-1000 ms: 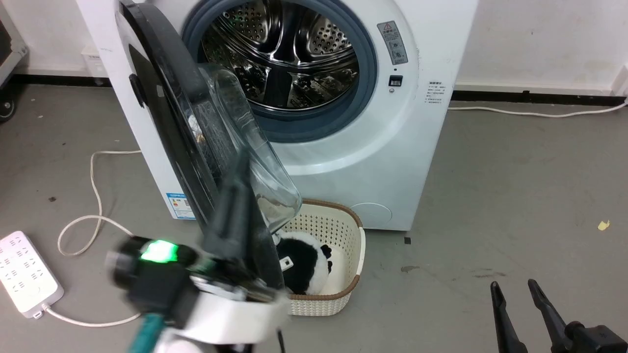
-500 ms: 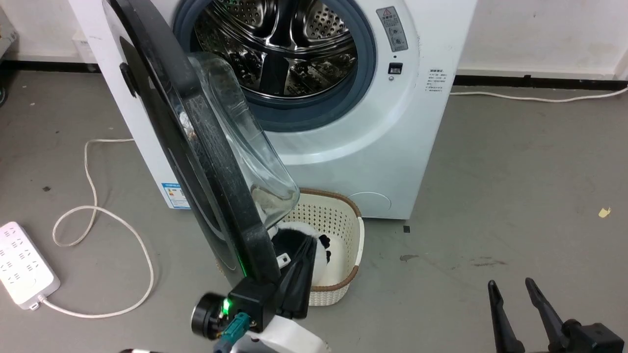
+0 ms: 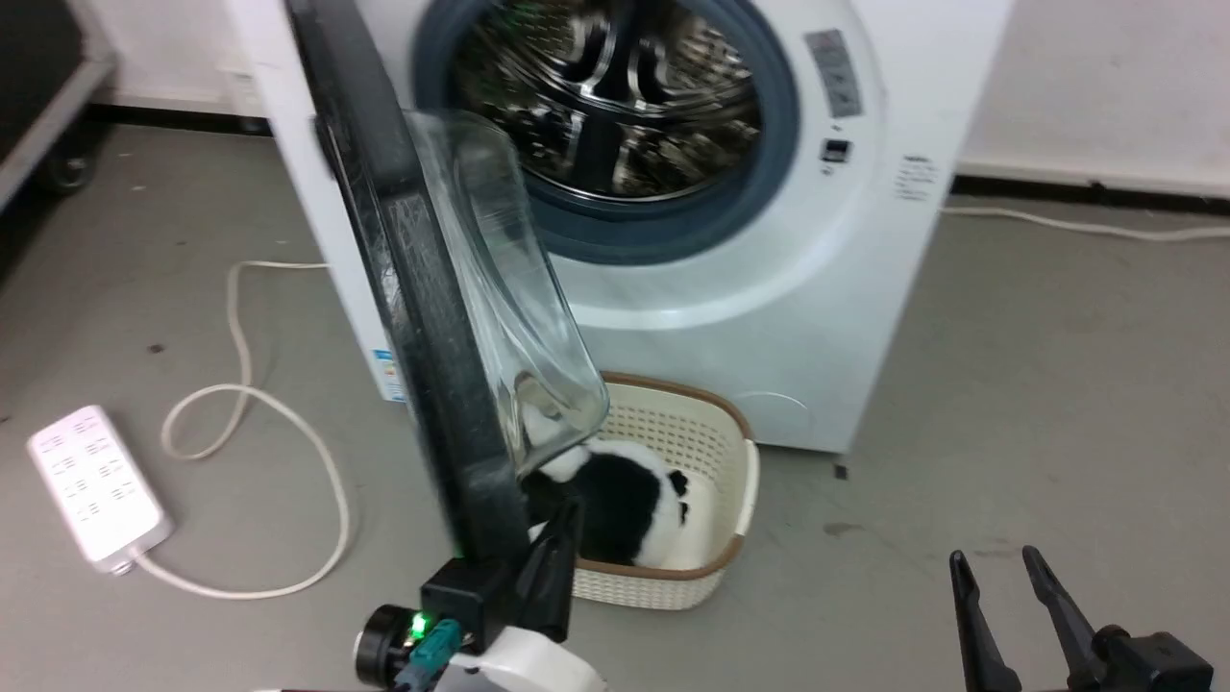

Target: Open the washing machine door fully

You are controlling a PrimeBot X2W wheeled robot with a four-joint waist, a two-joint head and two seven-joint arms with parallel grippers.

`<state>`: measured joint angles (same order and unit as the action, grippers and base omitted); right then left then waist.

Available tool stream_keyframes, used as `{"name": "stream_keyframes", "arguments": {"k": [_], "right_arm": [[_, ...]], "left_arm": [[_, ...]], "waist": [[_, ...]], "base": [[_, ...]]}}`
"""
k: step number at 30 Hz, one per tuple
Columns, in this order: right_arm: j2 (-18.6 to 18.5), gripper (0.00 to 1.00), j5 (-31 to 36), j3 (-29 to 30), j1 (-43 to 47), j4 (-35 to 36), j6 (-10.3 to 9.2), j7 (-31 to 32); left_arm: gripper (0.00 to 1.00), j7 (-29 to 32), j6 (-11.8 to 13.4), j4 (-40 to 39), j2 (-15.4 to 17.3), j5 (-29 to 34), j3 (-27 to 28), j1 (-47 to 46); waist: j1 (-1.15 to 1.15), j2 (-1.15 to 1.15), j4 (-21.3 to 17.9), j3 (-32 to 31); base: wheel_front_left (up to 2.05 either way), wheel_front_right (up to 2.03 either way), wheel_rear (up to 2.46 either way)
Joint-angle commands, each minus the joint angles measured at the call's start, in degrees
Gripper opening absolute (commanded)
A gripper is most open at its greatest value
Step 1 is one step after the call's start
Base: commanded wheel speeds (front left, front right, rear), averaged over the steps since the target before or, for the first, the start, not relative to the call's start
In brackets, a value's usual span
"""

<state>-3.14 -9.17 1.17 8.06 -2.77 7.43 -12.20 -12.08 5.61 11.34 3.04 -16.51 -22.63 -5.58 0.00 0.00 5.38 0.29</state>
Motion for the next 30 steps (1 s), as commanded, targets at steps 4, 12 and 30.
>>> {"name": "stream_keyframes", "arguments": {"k": [4, 12, 30], "right_arm": [[0.26, 1.00, -0.55, -0.31, 1.03, -0.12, 0.06, -0.02], [0.26, 1.00, -0.35, -1.18, 1.08, 0.32, 0.06, 0.50], [-0.29, 1.00, 3.34, -1.29, -2.40, 5.31, 0.06, 4.55]], "left_arm": [[0.00, -0.55, 0.96, -0.15, 1.99, -0.65, 1.93, 1.29], [0.00, -0.29, 2.76, -2.29, 5.36, -1.83, 5.90, 2.20], [0.00, 1.61, 5.00, -0.97, 17.00, -10.49, 24.03, -6.68]], "waist": [[0.00, 0.00, 4.17, -1.28], [0.00, 0.00, 10.37, -0.61], [0.00, 0.00, 13.20, 11.13]], "base": [[0.00, 0.00, 0.00], [0.00, 0.00, 0.00], [0.00, 0.00, 0.00]]}}
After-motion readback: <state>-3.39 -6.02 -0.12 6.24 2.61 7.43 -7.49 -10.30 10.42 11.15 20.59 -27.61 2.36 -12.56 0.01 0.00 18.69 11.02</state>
